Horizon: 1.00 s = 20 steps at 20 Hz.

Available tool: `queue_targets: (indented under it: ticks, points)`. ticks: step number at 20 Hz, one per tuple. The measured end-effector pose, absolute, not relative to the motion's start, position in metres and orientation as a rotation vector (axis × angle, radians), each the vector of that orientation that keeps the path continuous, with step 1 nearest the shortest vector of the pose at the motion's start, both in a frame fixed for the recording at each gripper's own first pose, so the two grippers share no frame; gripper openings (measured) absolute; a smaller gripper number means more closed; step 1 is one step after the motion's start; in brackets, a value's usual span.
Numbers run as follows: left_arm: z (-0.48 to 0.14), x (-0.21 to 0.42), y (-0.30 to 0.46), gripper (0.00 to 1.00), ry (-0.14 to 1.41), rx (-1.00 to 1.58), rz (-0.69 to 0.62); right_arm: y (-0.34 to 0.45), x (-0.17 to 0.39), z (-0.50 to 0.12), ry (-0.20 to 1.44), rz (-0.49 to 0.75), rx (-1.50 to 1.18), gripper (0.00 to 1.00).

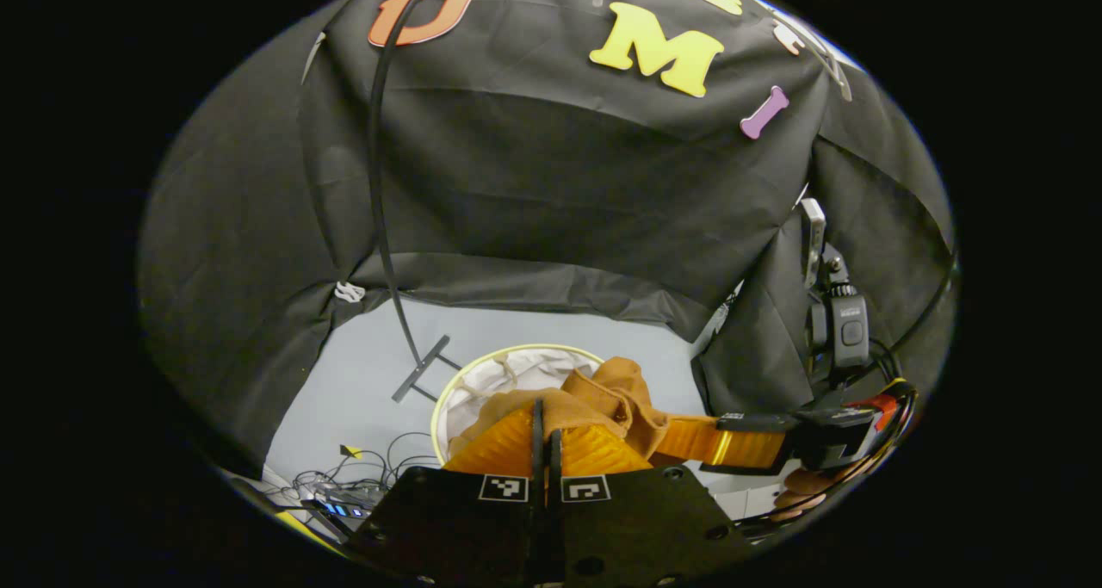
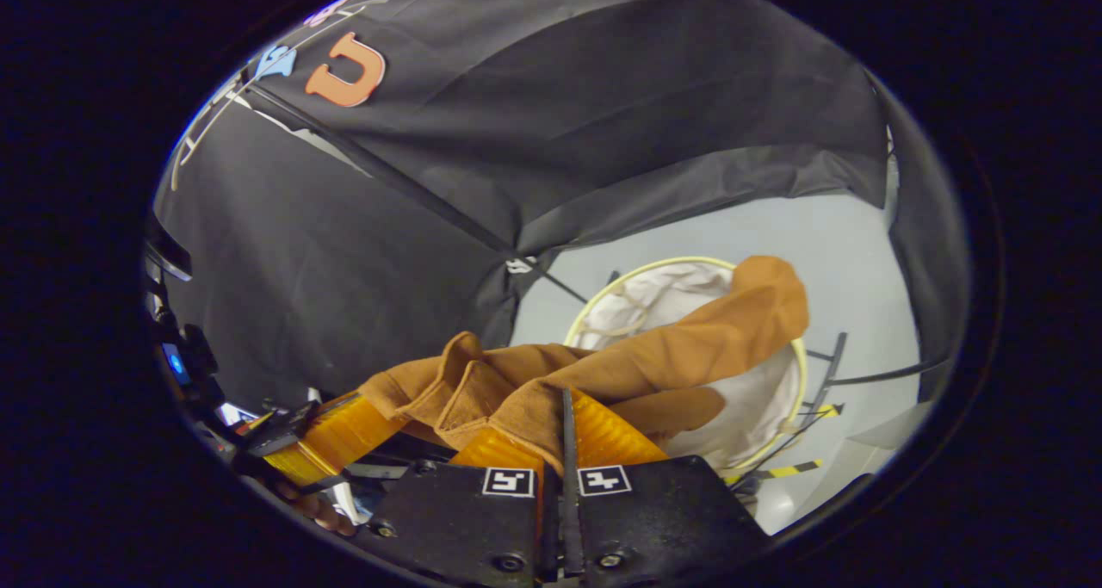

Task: Grasp the clothes on the hanger with both hands and then place them into the laundry hamper below.

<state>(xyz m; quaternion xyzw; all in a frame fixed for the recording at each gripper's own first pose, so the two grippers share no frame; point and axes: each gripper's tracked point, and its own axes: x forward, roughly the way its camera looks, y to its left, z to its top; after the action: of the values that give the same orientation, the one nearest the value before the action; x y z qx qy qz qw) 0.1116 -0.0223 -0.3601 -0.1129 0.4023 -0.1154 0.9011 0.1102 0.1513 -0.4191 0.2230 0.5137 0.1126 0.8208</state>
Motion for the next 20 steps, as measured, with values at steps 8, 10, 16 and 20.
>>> queue_targets:
  ticks: [8, 10, 16, 20]
  points:
    - [-0.375, 0.112, -0.016, 0.64, 0.922, -0.225, -0.165, 0.07, 0.127, -0.405, 1.039, 0.122, 0.288, 0.47]
    - [-0.375, 0.104, -0.016, 0.66, 0.925, -0.213, -0.168, 0.05, 0.122, -0.404, 1.026, 0.094, 0.248, 0.58]
    - [-0.359, 0.096, -0.016, 0.93, 0.896, -0.151, -0.153, 0.023, 0.108, -0.389, 0.991, 0.048, 0.188, 0.68]
    - [-0.332, 0.092, -0.019, 0.93, 0.847, -0.108, -0.146, 0.015, 0.104, -0.35, 0.907, 0.05, 0.142, 0.69]
